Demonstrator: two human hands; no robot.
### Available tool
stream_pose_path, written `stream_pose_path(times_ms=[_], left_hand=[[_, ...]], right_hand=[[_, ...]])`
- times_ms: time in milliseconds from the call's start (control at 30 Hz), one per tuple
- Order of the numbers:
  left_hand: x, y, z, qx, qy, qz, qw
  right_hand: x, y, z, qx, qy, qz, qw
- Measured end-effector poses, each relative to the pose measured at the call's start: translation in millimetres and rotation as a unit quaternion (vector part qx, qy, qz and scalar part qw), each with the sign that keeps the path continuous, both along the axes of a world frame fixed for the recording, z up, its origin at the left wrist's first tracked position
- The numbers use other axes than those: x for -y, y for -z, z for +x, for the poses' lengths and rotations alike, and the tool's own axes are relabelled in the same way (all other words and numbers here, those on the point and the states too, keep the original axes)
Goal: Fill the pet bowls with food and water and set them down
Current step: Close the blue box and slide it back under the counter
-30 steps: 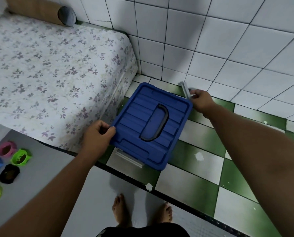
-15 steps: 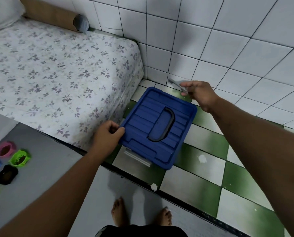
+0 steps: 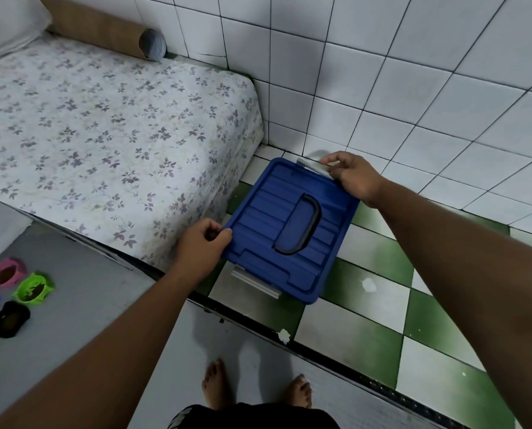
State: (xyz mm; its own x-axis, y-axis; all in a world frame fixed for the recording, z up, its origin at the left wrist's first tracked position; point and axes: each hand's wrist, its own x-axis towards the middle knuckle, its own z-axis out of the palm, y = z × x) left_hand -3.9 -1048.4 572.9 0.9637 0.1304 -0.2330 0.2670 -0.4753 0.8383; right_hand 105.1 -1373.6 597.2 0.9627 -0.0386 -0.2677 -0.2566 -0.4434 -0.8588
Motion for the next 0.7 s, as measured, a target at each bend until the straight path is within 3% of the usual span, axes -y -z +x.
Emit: stream_pose_path(times_ms=[500, 700], left_hand=[[1.1, 1.7, -7.7, 0.013, -0.012, -0.029, 0.999], [0.9, 4.3, -8.6, 0.007, -0.017, -0.052, 0.998]], right_hand=[[-8.2, 0.2, -1.9, -0.04, -0.026, -0.06, 0.997], [-9.1, 1.0, -3.6, -0.036, 0.003, -0.026, 0.999]])
